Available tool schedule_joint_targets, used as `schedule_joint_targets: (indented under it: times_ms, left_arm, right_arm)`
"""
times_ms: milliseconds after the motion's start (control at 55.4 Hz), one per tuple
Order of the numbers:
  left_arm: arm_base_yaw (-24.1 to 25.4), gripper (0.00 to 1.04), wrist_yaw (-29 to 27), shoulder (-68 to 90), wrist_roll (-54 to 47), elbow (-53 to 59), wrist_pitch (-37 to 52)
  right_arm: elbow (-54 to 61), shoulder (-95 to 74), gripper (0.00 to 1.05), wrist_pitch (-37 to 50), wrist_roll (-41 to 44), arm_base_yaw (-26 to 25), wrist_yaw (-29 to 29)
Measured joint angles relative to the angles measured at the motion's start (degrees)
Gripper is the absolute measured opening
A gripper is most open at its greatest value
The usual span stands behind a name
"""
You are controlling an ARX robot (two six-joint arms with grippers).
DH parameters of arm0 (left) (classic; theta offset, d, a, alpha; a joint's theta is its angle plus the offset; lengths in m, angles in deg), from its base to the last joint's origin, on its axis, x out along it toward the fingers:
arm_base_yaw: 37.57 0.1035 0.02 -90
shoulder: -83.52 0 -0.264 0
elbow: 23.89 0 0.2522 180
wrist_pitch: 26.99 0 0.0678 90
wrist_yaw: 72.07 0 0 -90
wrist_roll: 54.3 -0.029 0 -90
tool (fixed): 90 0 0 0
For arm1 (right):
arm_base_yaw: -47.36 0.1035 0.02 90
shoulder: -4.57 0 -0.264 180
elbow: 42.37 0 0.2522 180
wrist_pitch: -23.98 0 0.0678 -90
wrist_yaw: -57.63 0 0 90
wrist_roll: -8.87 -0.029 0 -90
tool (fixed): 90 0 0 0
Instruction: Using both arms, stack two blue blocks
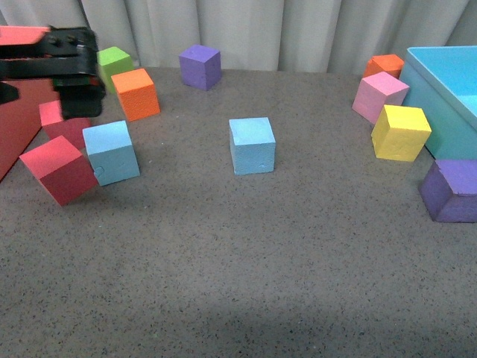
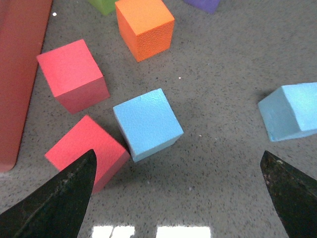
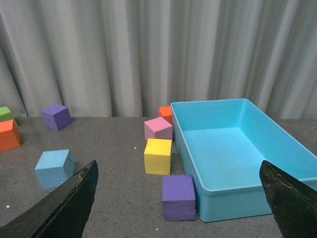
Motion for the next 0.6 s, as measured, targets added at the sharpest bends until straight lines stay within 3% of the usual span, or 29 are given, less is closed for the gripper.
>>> schedule_joint_targets:
  times_ms: [271,596]
  left_arm:
    - [-1.2,0.98,-3.2,17.2,3.5,-18.5,-11.3]
    - [-1.1,0.98,-5.7,25.6,6.8,-27.4,-19.4]
  right_arm:
    - [0.0,0.0,0.95,0.0,0.0,0.0,0.0]
    - [0.0,0.0,0.95,0.0,0.0,0.0,0.0]
